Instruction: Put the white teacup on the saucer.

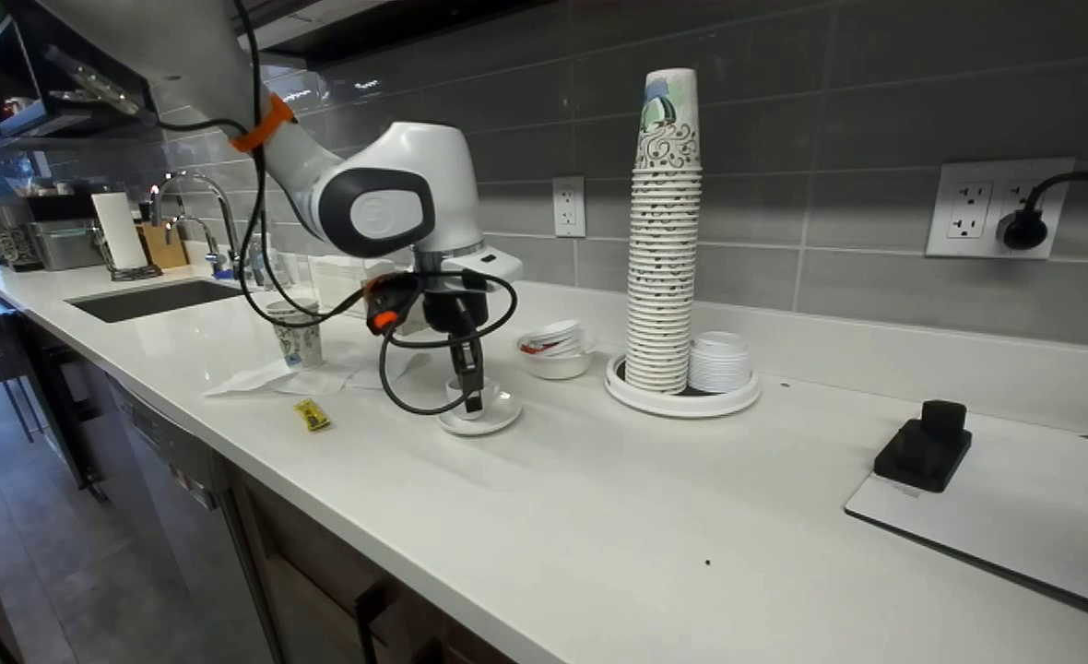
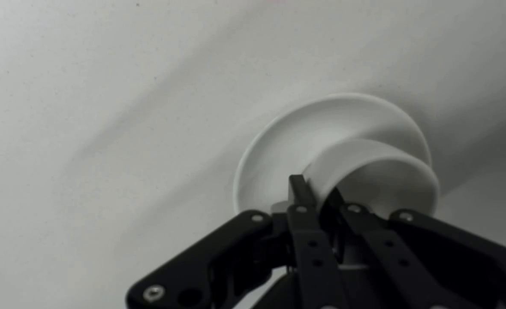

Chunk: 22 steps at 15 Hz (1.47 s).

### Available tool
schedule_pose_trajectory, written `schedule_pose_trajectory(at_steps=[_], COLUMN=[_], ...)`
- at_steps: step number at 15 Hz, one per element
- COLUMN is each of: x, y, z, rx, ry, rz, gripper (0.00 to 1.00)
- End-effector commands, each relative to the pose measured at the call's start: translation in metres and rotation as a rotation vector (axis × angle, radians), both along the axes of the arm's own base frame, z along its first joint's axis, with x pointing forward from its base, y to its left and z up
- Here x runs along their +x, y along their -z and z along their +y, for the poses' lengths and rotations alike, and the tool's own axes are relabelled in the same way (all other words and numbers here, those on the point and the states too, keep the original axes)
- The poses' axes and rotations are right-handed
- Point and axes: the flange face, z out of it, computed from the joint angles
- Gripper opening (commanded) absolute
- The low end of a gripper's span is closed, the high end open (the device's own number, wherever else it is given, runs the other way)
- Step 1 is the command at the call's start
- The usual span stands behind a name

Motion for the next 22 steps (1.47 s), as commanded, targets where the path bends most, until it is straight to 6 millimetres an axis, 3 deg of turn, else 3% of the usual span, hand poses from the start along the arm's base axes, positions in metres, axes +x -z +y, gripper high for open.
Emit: schedule_pose_trajectory(at_steps=[1, 9, 10, 11, 16, 20, 22], x=[0.005, 0.007, 0.007, 0.007, 0.007, 0.004, 0.001], y=[0.000, 0.001, 0.001, 0.001, -0.008, -0.038, -0.052], z=[-0.001, -0.004, -0.006, -0.008, -0.013, -0.003, -0.002], rx=[-0.005, -0.015, -0.023, -0.025, -0.018, 0.014, 0.010], ry=[0.014, 0.029, 0.033, 0.040, 0.054, 0.015, -0.002], rz=[-0.017, -0.024, -0.026, -0.030, -0.045, -0.039, -0.002], gripper=[0.02, 0.02, 0.28, 0.36, 0.70, 0.97, 1.00])
